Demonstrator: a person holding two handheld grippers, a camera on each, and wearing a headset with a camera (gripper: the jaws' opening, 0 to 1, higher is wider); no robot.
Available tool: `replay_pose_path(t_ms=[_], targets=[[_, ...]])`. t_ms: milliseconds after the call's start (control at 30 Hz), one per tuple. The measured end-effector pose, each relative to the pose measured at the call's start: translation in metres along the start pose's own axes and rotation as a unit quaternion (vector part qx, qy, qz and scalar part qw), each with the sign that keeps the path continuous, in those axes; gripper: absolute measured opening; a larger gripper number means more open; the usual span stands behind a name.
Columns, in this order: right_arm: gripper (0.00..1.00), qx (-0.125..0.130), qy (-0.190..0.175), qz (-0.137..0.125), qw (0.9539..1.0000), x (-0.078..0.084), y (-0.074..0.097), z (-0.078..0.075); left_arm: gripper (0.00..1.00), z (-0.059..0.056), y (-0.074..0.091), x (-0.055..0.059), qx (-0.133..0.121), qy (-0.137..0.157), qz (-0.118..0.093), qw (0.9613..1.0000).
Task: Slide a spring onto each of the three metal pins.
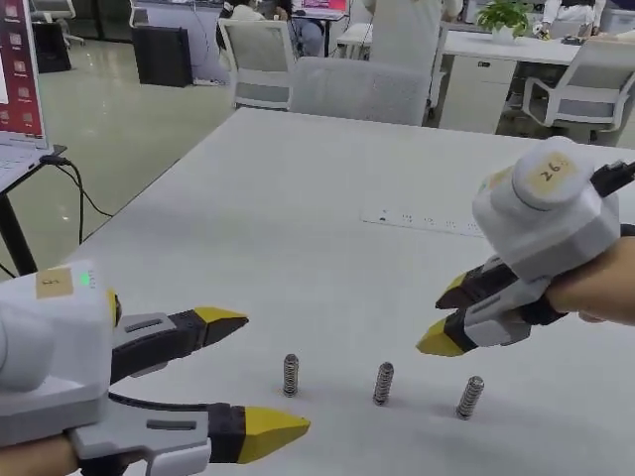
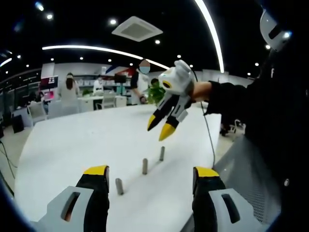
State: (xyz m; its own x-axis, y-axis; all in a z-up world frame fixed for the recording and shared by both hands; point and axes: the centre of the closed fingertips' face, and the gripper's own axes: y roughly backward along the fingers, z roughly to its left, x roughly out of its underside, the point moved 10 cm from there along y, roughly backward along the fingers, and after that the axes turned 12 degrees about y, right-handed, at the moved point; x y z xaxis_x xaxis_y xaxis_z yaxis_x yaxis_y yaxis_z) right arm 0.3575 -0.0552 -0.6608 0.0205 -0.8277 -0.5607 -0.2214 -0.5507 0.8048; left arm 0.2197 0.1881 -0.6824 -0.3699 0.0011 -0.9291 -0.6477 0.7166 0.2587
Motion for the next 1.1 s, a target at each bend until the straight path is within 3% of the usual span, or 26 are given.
replay_pose_path(t_ms=[733, 1100], targets=[[0.37, 0.041, -0.042, -0.024, 0.9980, 0.039, 0.033, 0.010, 0.66, -0.001, 0.001, -0.001, 0.006, 0.005, -0.002, 1.0000], [0.38, 0.053, -0.059, -0.034, 0.9963, 0.058, 0.043, 0.018, 0.66, 0.003, 0.001, -0.010, 0.004, -0.004, -0.006, 1.0000]])
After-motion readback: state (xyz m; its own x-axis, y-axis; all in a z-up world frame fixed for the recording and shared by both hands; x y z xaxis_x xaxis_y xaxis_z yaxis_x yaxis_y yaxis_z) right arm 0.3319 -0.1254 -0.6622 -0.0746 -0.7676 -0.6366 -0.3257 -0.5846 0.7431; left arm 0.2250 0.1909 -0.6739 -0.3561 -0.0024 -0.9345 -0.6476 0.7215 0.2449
